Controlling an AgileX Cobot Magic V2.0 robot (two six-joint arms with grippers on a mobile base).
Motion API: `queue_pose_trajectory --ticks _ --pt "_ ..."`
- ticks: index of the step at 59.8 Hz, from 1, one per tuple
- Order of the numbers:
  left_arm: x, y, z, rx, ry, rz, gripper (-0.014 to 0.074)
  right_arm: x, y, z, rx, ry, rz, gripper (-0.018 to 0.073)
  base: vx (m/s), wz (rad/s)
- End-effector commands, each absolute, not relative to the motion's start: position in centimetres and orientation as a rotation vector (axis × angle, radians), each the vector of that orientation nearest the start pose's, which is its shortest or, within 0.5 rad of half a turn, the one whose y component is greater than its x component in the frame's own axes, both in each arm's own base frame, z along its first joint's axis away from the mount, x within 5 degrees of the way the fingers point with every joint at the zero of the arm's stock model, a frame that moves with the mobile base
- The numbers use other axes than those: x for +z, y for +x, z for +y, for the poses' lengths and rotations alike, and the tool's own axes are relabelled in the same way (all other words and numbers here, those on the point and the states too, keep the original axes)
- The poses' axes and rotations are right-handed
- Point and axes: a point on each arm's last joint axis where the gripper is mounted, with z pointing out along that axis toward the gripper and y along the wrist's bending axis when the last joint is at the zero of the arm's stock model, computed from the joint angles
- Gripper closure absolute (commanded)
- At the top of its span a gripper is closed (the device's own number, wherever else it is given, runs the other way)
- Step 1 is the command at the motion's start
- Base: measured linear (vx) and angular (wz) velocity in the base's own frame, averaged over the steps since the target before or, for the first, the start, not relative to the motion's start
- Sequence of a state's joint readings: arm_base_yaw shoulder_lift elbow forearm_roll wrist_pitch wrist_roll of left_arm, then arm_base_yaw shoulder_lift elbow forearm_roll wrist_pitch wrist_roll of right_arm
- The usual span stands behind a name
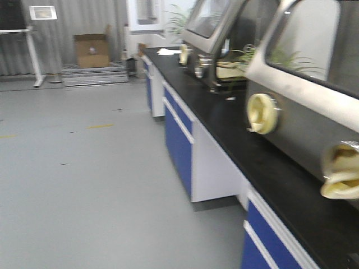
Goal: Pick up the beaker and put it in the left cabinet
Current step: 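Hold the beaker in the right gripper while the base turns away, then drive the base across the room carrying the beaker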
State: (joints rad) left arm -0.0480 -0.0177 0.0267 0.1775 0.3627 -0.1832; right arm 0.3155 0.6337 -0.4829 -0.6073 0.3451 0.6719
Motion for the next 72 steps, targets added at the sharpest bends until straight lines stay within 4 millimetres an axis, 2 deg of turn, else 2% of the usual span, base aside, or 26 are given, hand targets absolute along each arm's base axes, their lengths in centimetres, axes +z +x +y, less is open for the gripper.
queue_pose_trajectory --ticks 1,34,72 --pt "18.53 5.34 0.18 -0.004 -0.002 1.750 0.0593 31.16 13.12 2.66 0.101 -0.128 1.823 0.0561 0.18 0.60" --pt "18.53 5.34 0.18 -0.004 -0.002 1.750 0.0593 31.16 13.12 2.66 0.101 -0.128 1.823 0.0561 0.25 0.51" --pt "18.53 5.34 0.18 -0.004 -0.002 1.750 0.0593 31.16 13.12 2.66 0.101 -0.128 1.823 0.0561 0.48 0.11"
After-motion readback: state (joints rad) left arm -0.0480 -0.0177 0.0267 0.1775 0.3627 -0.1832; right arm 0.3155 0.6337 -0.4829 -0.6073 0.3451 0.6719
